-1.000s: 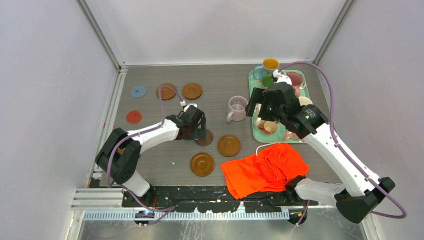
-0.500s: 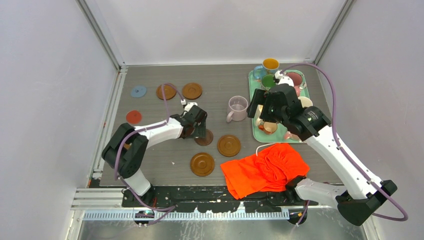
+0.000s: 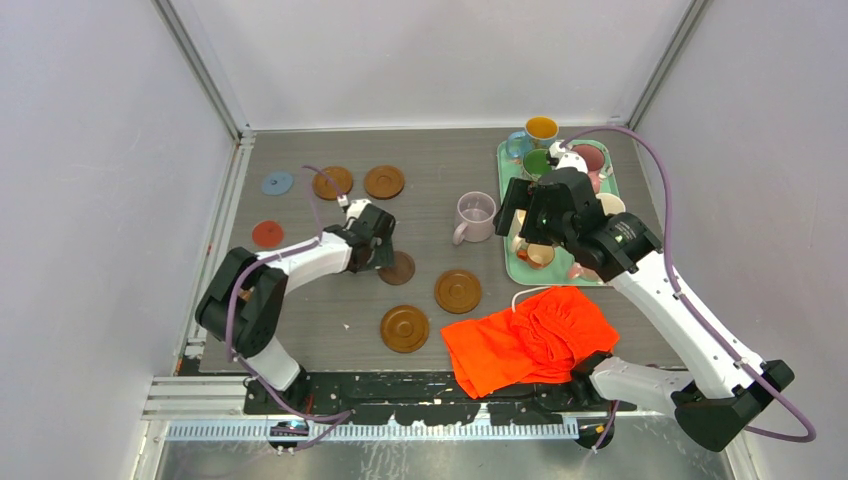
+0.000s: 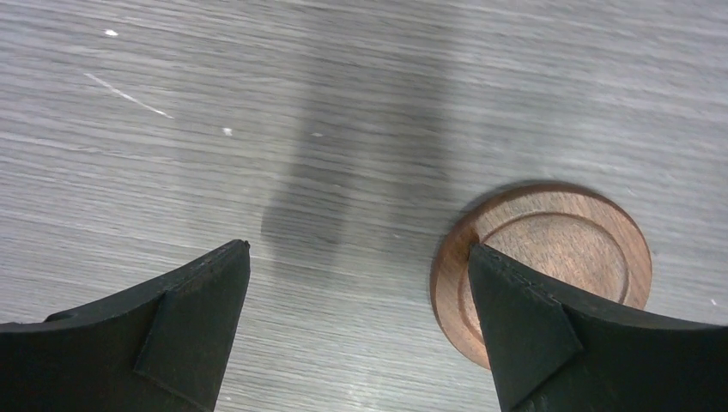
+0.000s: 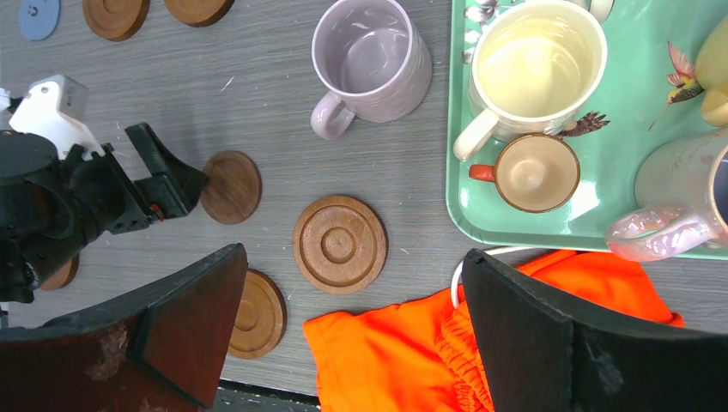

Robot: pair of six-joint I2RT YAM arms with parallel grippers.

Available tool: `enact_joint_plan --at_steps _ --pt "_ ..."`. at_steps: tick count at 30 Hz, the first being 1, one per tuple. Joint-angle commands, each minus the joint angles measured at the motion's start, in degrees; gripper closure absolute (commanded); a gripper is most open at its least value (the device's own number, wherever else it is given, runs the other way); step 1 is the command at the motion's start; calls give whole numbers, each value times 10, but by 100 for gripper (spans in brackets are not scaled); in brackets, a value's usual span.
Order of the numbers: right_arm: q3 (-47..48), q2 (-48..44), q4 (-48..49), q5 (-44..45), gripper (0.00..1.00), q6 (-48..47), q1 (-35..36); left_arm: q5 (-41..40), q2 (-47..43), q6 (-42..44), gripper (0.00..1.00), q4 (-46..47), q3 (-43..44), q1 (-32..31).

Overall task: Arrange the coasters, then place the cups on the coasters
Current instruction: Move the coaster to the center of the board.

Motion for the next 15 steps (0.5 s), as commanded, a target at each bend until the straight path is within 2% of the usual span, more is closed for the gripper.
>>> enact_joint_plan --at_steps 1,15 --pt "0 -5 14 2 0 -2 3 -4 -21 -14 0 0 -18 47" --pt "27 15 6 -14 0 -20 3 11 -9 -13 0 20 -3 162"
